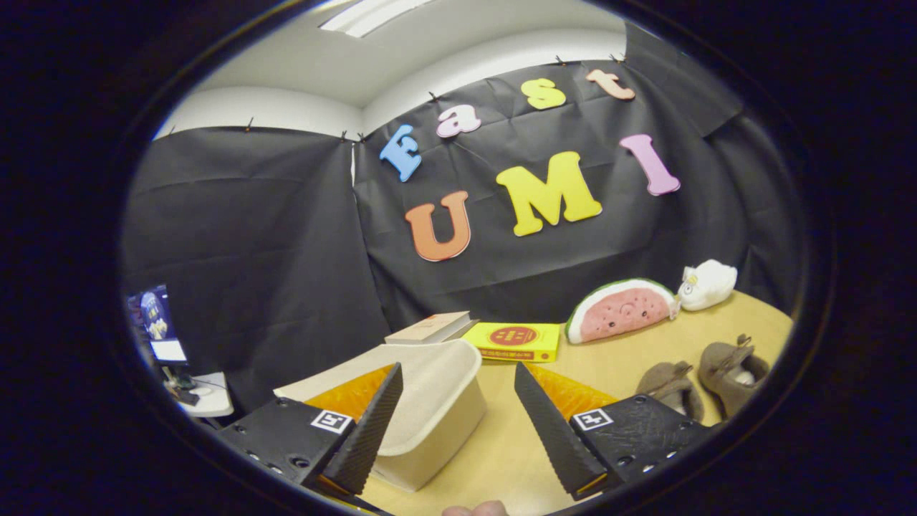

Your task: Open the storage box then place both shoes into the box .Put the left shoe in first, then the right shoe, with the right side of both shoes facing outward in a uniform manner.

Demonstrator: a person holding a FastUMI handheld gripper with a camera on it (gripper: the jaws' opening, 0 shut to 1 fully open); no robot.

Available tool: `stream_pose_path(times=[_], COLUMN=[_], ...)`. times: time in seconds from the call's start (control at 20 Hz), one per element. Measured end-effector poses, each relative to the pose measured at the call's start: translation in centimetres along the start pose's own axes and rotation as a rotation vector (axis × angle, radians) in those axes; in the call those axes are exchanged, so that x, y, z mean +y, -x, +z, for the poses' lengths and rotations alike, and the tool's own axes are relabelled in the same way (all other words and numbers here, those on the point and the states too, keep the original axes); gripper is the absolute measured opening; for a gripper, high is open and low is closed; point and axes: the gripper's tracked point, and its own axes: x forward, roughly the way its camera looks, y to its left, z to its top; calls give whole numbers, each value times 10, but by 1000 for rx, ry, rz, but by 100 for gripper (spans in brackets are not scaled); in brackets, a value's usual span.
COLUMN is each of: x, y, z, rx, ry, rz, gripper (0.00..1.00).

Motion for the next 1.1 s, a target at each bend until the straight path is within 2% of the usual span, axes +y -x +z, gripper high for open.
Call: stream_pose_path(times=[0.4, 0.85, 0.95, 1.05, 1.1], x=[11, 32, 33, 26, 28], y=[-43, -72, -74, -73, -76], z=[-47, -68, -58, -50, -43], rx=[159, 317, 314, 291, 281], ry=[-233, -624, -662, -623, -598], rz=[64, 172, 184, 161, 177], gripper=[95, 95, 71, 48, 36])
